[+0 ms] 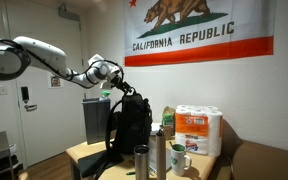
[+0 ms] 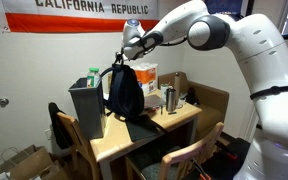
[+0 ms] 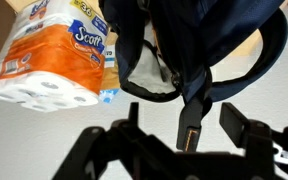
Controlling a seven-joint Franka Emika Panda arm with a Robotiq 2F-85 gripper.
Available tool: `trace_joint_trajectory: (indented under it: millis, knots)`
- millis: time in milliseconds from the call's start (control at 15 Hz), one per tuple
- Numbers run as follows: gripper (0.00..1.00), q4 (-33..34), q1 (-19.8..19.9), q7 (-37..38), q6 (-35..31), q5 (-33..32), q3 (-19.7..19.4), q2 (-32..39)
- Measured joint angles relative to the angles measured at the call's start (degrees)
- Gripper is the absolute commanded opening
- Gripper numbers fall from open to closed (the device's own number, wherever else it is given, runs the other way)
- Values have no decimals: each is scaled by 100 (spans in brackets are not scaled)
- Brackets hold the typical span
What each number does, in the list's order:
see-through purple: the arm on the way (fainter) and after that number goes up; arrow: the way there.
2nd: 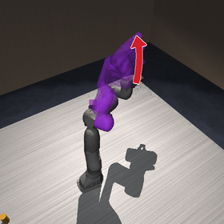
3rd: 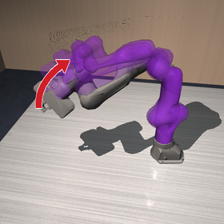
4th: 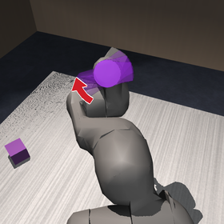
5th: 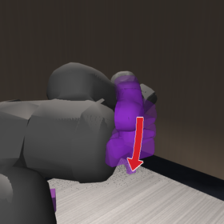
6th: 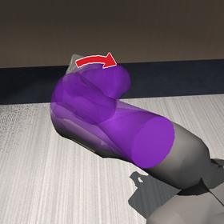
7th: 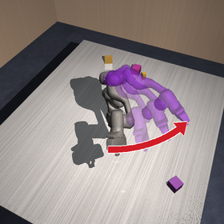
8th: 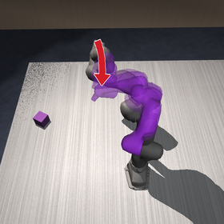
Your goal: Move the backpack from the table to the seat of the chair
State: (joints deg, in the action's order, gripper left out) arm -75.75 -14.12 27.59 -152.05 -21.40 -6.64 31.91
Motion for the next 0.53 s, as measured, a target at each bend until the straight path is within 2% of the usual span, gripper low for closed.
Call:
trace_joint_trajectory:
  millis: [400, 533]
  knots:
    - [5, 154, -213, 217, -512, 0, -416, 212]
    - [2, 154, -231, 239, -644, 0, -525, 244]
